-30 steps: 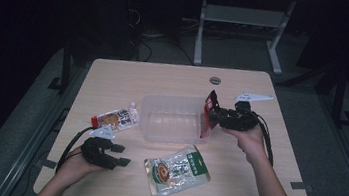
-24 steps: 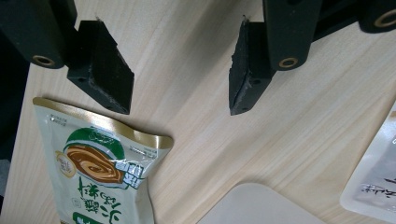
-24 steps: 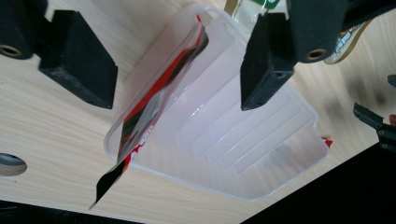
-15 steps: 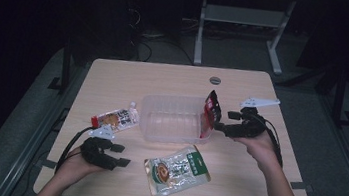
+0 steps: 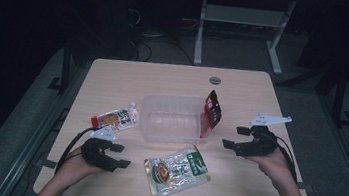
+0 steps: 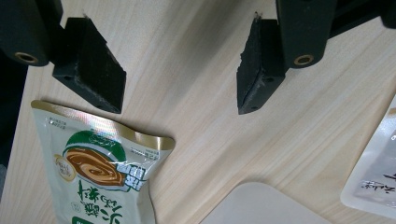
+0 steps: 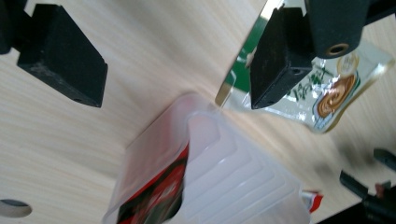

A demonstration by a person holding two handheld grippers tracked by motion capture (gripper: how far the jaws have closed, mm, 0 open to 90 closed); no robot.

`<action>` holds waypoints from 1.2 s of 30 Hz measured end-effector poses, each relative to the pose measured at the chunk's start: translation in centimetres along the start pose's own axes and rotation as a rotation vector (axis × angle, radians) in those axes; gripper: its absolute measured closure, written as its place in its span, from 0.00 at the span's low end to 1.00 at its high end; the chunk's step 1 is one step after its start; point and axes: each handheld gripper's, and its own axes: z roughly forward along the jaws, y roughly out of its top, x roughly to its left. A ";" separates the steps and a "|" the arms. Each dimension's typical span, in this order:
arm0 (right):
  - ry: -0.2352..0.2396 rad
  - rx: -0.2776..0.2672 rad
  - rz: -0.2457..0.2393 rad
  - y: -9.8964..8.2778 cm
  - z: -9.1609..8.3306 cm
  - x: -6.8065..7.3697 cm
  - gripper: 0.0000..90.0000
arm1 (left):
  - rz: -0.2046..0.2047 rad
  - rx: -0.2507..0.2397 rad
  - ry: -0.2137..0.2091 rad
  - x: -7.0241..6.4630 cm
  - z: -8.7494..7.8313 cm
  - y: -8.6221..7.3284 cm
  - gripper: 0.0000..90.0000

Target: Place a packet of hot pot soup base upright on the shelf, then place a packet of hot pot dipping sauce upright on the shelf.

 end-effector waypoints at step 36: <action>-0.020 0.067 -0.012 -4.9 0.7 0.2 0.19 | -0.066 -0.015 0.174 4.7 -3.8 -0.8 0.39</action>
